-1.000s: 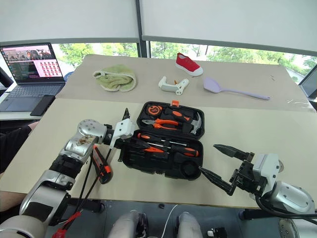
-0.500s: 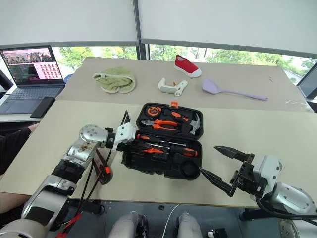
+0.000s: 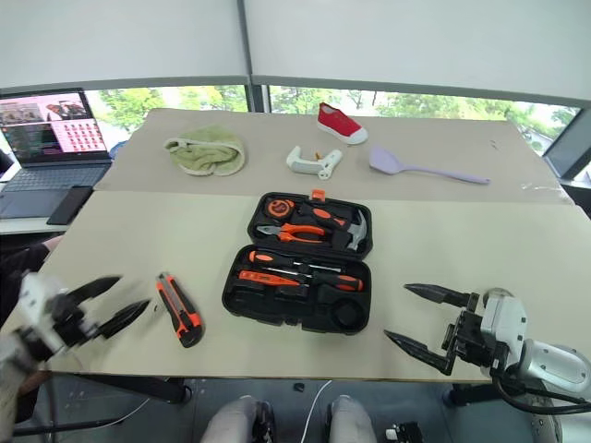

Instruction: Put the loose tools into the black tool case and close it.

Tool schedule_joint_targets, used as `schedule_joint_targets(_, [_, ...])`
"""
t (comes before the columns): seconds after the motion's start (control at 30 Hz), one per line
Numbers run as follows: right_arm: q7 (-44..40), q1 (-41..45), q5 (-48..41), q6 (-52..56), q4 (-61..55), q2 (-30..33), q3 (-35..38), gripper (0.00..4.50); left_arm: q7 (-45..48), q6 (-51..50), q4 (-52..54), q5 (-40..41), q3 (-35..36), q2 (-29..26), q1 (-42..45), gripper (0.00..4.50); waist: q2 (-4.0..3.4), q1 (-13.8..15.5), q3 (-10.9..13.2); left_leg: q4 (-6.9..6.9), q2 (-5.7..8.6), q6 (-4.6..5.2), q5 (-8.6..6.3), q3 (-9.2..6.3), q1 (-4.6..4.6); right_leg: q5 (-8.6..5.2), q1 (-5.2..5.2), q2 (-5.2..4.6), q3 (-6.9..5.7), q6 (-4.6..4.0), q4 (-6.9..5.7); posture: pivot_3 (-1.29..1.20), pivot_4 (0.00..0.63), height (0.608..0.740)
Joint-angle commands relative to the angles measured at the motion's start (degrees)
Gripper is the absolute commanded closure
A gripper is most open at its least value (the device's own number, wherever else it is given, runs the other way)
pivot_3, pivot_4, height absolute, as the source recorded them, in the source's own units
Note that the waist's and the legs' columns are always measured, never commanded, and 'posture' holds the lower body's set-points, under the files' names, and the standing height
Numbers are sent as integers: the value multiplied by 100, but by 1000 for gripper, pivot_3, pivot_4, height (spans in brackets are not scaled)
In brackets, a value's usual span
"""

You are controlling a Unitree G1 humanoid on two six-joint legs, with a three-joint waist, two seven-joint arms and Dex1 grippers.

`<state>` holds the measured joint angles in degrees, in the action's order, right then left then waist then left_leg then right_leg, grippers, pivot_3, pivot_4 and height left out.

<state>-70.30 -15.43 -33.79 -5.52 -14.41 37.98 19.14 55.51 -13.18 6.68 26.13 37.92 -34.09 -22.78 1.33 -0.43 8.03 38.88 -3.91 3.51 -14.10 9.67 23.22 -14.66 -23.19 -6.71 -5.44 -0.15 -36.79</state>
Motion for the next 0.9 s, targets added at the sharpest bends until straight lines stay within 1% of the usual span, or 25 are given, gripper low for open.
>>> schedule_joint_targets(0.03, [-138, -38, -209, 100, -30, 82, 67, 0, -443, -132, 510, 160, 591, 145, -561, 25, 0, 135, 1, 1, 7, -2, -1, -6, 4, -17, 0, -22, -3, -22, -1, 0, 150, 738])
schedule_joint_targets(0.07, [-171, -11, -218, 65, 3, 67, 55, 0, -508, -173, 597, 171, 645, 184, -727, 25, 0, 161, 1, 1, 9, -1, -2, -6, 7, -25, 0, -33, -4, -37, 2, 0, 150, 738])
schedule_joint_targets(0.13, [-184, 60, -192, 32, 52, 34, -2, 0, -662, -370, 790, 228, 693, 209, -959, 25, 1, 194, 0, 1, 13, 2, -4, -4, 8, -25, 1, -44, -5, -36, 2, 0, 150, 738])
schedule_joint_targets(0.17, [-210, 142, -133, -68, 117, -4, -50, 0, -828, -587, 954, 244, 690, 201, -1042, 25, 1, 198, 0, 1, 14, 4, -6, -4, 10, -27, 1, -46, -4, -33, 4, 0, 150, 738])
schedule_joint_targets(0.2, [-263, 274, -77, -211, 211, -64, -120, 0, -1120, -1020, 1337, 479, 667, 209, -1005, 25, 1, 193, 0, 0, 15, 4, -6, -4, 10, -29, 1, -46, -4, -30, 3, 0, 150, 738])
schedule_joint_targets(0.3, [-348, 632, -32, -481, 371, -243, -300, 0, -2232, -2369, 2417, 1187, 389, 261, -548, 25, 2, 169, 0, 0, 9, 4, -6, -6, 9, -32, 1, -35, -1, -29, 1, 0, 150, 738])
schedule_joint_targets(0.37, [-445, 774, -174, -443, 359, -304, -404, 0, -2935, -3154, 3058, 1582, 95, 333, -303, 25, -5, 165, -1, 0, 11, 4, -4, -7, 8, -24, 3, -33, 0, -36, -1, 0, 150, 738])
schedule_joint_targets(0.4, [-477, 837, -217, -391, 341, -312, -454, 0, -3396, -3591, 3306, 1841, -6, 430, -117, 25, -5, 149, -1, 0, 13, 4, -4, -5, 8, -17, 3, -33, 1, -25, -3, 0, 150, 738])
schedule_joint_targets(0.43, [-491, 889, -263, -341, 322, -323, -484, 0, -3772, -3905, 3483, 2070, -65, 525, 47, 25, -5, 129, -1, 0, 13, 4, -3, -3, 8, 2, 6, -29, 3, 5, -3, 0, 150, 738])
schedule_joint_targets(0.47, [-448, 949, -316, -247, 295, -334, -514, 0, -4209, -4222, 3659, 2255, -169, 646, 257, 25, -5, 115, -2, -1, 16, 5, -2, -3, 8, 3, 16, -25, 3, 7, -3, 0, 150, 738])
schedule_joint_targets(0.57, [-400, 1073, -363, -127, 266, -355, -602, 0, -5406, -5034, 4006, 2672, -442, 1034, 821, 25, -4, 85, -2, 1, 16, -1, 9, -3, 4, 6, 37, 18, 5, 10, -11, 0, 150, 738])
schedule_joint_targets(0.7, [-377, 1142, -349, -89, 274, -359, -664, 0, -6486, -5796, 4137, 2970, -691, 1425, 1394, 25, -3, 95, -1, -1, 13, -17, 14, -8, -13, 0, 56, 29, 9, -1, -18, 0, 150, 738])
schedule_joint_targets(0.8, [-384, 1144, -387, -32, 261, -310, -625, 0, -7007, -6201, 4036, 2974, -915, 1705, 1761, 25, -3, 109, -1, -1, 15, -17, 14, -7, -16, -1, 58, 29, 8, -3, -19, 0, 150, 738])
schedule_joint_targets(0.9, [-399, 1057, -434, 56, 184, -232, -544, 0, -7248, -6479, 3887, 2804, -1202, 1876, 1991, 25, -3, 112, -1, -1, 18, -21, 16, -8, -16, -1, 59, 30, 6, -2, -17, 0, 150, 738])
